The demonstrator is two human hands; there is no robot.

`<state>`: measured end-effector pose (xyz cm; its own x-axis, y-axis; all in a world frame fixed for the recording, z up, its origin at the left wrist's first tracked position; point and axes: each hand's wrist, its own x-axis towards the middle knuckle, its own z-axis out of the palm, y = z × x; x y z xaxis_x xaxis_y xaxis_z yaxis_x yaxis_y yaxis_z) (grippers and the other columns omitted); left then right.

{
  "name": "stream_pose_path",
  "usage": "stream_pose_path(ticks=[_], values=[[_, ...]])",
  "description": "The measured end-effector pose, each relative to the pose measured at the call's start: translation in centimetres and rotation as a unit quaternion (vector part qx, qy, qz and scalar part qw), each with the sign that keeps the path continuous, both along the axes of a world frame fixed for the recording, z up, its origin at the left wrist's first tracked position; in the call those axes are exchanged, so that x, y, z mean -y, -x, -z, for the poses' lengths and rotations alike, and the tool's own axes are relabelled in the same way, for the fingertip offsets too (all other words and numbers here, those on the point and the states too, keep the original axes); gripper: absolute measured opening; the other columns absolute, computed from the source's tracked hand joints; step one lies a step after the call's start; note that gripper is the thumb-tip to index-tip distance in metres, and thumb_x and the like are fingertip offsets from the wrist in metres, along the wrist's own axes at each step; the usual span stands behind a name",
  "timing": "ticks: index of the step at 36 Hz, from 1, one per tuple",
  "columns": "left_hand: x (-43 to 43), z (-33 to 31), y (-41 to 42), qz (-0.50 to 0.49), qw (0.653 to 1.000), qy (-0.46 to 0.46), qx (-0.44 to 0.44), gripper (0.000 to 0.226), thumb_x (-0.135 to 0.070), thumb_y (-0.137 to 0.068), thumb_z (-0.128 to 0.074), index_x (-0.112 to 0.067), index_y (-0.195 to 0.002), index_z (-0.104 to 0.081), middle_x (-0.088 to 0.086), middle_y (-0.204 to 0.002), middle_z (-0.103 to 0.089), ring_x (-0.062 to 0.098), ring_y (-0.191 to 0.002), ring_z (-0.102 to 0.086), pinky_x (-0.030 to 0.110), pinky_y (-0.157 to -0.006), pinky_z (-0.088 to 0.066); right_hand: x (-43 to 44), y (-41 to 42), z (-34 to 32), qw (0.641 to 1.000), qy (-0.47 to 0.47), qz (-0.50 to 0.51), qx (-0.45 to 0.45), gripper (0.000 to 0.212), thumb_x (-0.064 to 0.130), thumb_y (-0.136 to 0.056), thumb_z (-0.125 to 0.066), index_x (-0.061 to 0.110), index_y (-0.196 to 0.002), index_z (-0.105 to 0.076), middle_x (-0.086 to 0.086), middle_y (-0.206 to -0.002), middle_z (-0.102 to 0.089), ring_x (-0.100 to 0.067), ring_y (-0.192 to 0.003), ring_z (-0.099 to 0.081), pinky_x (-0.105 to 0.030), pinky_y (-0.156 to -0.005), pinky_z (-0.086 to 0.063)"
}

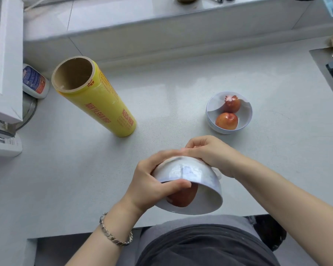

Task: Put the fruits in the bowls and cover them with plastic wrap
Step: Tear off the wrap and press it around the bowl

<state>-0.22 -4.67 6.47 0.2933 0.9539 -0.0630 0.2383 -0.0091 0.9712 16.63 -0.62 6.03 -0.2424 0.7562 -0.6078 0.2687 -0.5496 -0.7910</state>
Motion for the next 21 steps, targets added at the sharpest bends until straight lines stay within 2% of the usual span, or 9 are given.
stream_pose_path(ticks=[2,4,6,8,10,13,16,18,21], values=[[0.1,-0.1,0.1,0.013,1.0,-0.003,-0.001,0.047,-0.061,-0.052,-0.078,-0.05,-0.096,-0.067,-0.026,-0.099,-0.068,-0.002,-0.095,-0.064,0.013,-0.083,-0.046,0.1,-0.2,-0.1,0.999,0.03,-0.022,-0.004,0.028,0.025,-0.081,-0.068,0.017,-0.057,-0.056,0.003,-0.053,-0.05,-0.008,-0.049,-0.043,-0.019,-0.049,-0.035],[0.1,-0.1,0.2,0.02,1.0,-0.005,-0.009,0.05,-0.056,-0.05,-0.081,-0.049,-0.098,-0.067,-0.028,-0.102,-0.067,-0.001,-0.099,-0.063,0.013,-0.084,-0.046,0.2,-0.4,-0.2,0.999,0.03,-0.031,-0.006,0.027,0.027,-0.08,-0.069,0.015,-0.059,-0.057,0.003,-0.053,-0.051,-0.008,-0.048,-0.044,-0.016,-0.047,-0.037],[0.2,0.0,0.3,0.033,0.999,-0.014,-0.025,0.052,-0.045,-0.05,-0.081,-0.052,-0.1,-0.065,-0.03,-0.103,-0.066,-0.003,-0.098,-0.063,0.012,-0.084,-0.045,0.4,-0.7,-0.2,0.999,0.012,-0.047,0.01,0.022,0.029,-0.078,-0.071,0.012,-0.068,-0.062,0.004,-0.054,-0.055,-0.006,-0.047,-0.048,-0.014,-0.045,-0.04],[0.4,0.1,0.5,0.039,0.998,-0.018,-0.037,0.053,-0.052,-0.048,-0.08,-0.054,-0.098,-0.064,-0.031,-0.1,-0.066,-0.005,-0.094,-0.063,0.01,-0.081,-0.044,0.4,-1.2,-0.2,0.997,-0.008,-0.06,0.039,0.016,0.024,-0.077,-0.073,0.01,-0.076,-0.065,0.004,-0.053,-0.059,-0.004,-0.043,-0.051,-0.014,-0.045,-0.043],[0.6,0.3,0.8,0.019,0.999,-0.006,-0.035,0.051,-0.058,-0.045,-0.08,-0.05,-0.094,-0.067,-0.027,-0.098,-0.067,-0.005,-0.09,-0.062,0.009,-0.079,-0.044,0.4,-2.1,-0.1,0.993,-0.062,-0.051,0.087,0.009,0.015,-0.077,-0.072,0.012,-0.073,-0.065,0.002,-0.055,-0.062,-0.004,-0.043,-0.056,-0.017,-0.05,-0.048],[0.5,0.4,1.2,-0.009,0.999,0.008,-0.034,0.046,-0.046,-0.044,-0.078,-0.038,-0.088,-0.068,-0.024,-0.095,-0.069,-0.005,-0.087,-0.063,0.008,-0.076,-0.044,1.0,-3.4,-0.6,0.969,-0.203,0.007,0.142,0.016,0.015,-0.078,-0.071,0.026,-0.069,-0.065,0.009,-0.071,-0.068,-0.002,-0.064,-0.062,-0.014,-0.066,-0.049],[0.4,0.5,1.4,-0.016,0.999,0.018,-0.041,0.048,-0.046,-0.044,-0.077,-0.037,-0.09,-0.066,-0.023,-0.094,-0.069,-0.004,-0.087,-0.063,0.01,-0.076,-0.045,2.4,-3.5,-2.6,0.958,-0.283,-0.012,0.042,0.005,0.028,-0.078,-0.07,0.029,-0.083,-0.068,0.013,-0.094,-0.069,0.003,-0.089,-0.063,-0.008,-0.081,-0.046],[0.4,0.7,1.3,-0.016,0.999,0.018,-0.043,0.047,-0.046,-0.045,-0.077,-0.037,-0.09,-0.066,-0.024,-0.093,-0.069,-0.004,-0.086,-0.064,0.01,-0.077,-0.046,3.3,-2.8,-3.5,0.956,-0.269,-0.113,0.041,0.032,0.046,-0.072,-0.068,0.033,-0.101,-0.066,0.025,-0.11,-0.062,0.009,-0.106,-0.056,-0.006,-0.092,-0.039],[0.5,0.7,1.1,-0.006,0.999,0.009,-0.041,0.048,-0.044,-0.047,-0.077,-0.035,-0.092,-0.064,-0.025,-0.094,-0.069,-0.003,-0.087,-0.064,0.011,-0.077,-0.046,4.0,-1.9,-3.4,0.937,-0.262,-0.214,0.081,0.061,0.044,-0.067,-0.076,0.026,-0.123,-0.058,0.028,-0.116,-0.052,0.012,-0.115,-0.044,-0.002,-0.097,-0.03]])
